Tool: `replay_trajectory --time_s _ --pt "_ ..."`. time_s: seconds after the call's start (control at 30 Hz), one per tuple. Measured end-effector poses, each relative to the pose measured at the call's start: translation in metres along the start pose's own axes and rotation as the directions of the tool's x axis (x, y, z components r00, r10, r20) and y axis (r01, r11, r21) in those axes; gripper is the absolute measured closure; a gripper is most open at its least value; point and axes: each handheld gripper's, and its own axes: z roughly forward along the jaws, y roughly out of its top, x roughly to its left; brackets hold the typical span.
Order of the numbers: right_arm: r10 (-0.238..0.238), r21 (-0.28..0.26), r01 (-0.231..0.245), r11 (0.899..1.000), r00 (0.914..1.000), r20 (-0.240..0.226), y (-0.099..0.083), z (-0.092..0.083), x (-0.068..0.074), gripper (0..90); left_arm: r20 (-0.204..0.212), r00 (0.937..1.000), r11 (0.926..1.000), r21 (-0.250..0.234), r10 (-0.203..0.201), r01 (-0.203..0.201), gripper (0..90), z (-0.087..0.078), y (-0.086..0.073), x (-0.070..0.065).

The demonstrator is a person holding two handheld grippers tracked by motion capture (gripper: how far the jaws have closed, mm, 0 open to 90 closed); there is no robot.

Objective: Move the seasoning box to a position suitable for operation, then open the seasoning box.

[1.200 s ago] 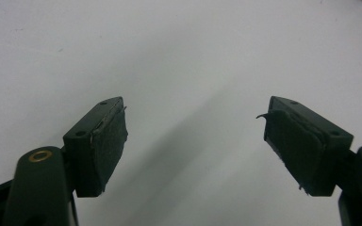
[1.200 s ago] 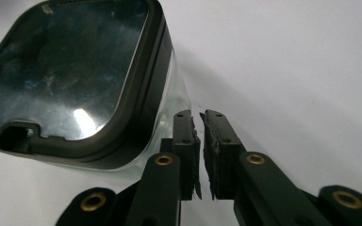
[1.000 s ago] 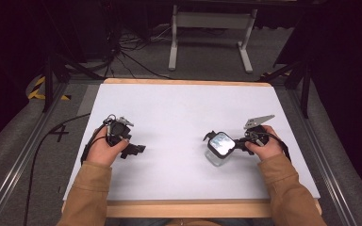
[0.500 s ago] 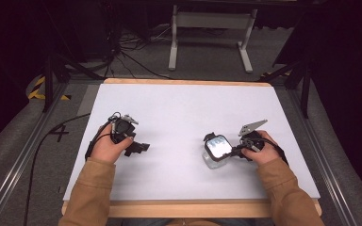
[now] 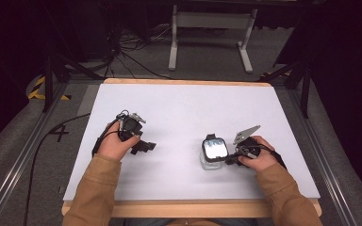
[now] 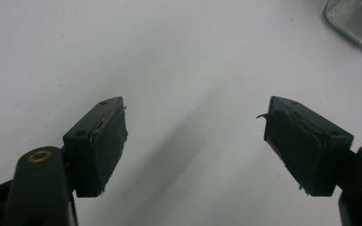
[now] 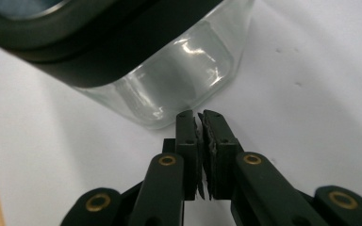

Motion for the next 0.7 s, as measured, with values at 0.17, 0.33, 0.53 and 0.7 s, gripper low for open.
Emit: replay_trajectory --time_s 0.17,0.33,0.53,0.7 --pt "-0.016 0.012 0.016 1.000 0.9999 -0.003 0.000 0.001 0.006 85.6 0.009 0.9999 1.0000 0.001 0.008 -0.008 22.1 0.003 0.004 -0.001" --pt "-0.020 0.014 0.020 1.000 0.9998 -0.004 0.000 0.000 0.008 84.3 0.020 0.9997 0.9998 0.012 0.013 -0.013 22.1 0.006 0.006 -0.004" --pt "-0.020 -0.018 0.019 1.000 0.9998 -0.008 -0.002 -0.013 0.012 80.9 0.050 0.9986 0.9994 -0.031 0.014 -0.012 22.0 0.006 0.013 -0.008" --pt "0.033 -0.110 -0.027 0.994 0.9980 0.055 -0.012 -0.041 0.004 80.8 0.113 0.9935 0.9903 -0.139 0.009 0.007 21.6 0.003 0.029 -0.020"
